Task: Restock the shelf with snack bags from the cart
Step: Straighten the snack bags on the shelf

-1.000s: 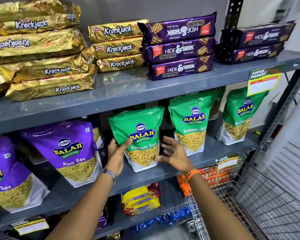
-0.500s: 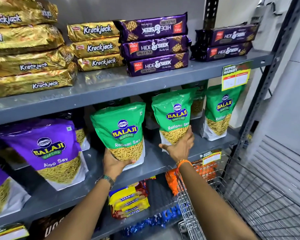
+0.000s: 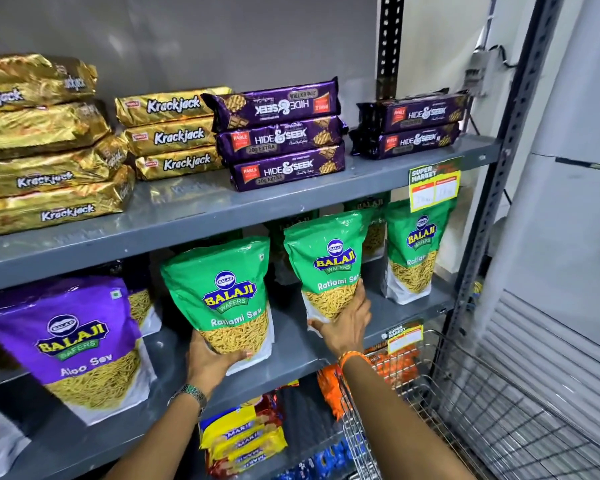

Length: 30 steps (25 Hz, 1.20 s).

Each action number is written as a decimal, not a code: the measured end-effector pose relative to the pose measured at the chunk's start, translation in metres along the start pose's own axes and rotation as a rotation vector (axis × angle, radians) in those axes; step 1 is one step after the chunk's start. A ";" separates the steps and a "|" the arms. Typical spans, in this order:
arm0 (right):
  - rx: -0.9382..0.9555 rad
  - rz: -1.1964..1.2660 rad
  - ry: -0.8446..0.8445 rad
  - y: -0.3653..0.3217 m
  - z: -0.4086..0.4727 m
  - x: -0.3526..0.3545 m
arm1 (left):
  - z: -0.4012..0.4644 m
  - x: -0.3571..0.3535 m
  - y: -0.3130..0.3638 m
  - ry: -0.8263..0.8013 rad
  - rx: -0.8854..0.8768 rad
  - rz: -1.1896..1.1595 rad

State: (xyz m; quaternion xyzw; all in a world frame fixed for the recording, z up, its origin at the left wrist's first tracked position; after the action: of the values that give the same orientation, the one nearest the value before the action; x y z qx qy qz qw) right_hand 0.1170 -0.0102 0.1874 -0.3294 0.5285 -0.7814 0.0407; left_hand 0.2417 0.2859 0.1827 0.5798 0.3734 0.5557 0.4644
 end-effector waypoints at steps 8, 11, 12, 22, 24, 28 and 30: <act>-0.030 -0.020 -0.031 0.001 0.001 -0.005 | -0.004 -0.002 -0.002 -0.030 0.036 -0.025; -0.061 -0.020 -0.050 0.001 -0.002 -0.004 | -0.009 0.002 0.001 -0.057 0.035 -0.055; -0.079 -0.008 -0.038 0.001 -0.004 -0.001 | -0.012 0.005 0.003 -0.056 0.038 -0.079; 0.271 0.499 -0.205 -0.115 -0.135 -0.018 | -0.076 0.146 -0.021 0.452 0.172 -0.297; 0.329 0.539 -0.547 -0.152 -0.167 -0.075 | -0.073 0.193 -0.050 0.513 0.218 -0.213; 0.350 0.535 -1.022 -0.195 -0.207 -0.185 | -0.037 0.253 -0.109 0.386 0.301 -0.155; 0.271 0.568 -1.041 -0.195 -0.202 -0.218 | -0.027 0.266 -0.100 0.294 0.258 -0.115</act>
State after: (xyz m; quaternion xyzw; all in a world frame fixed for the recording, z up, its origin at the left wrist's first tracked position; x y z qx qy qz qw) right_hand 0.2293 0.3267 0.2057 -0.5063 0.4023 -0.5365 0.5422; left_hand 0.2512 0.5710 0.1656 0.5246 0.5378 0.5545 0.3578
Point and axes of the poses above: each hand's wrist, its own z-axis towards the middle knuckle, its own x-axis out of the back of the hand, y = z × x, the point moved 7 cm from there along z, towards the middle knuckle, and after that the axes turned 2 degrees about x, right-handed, at the moved point
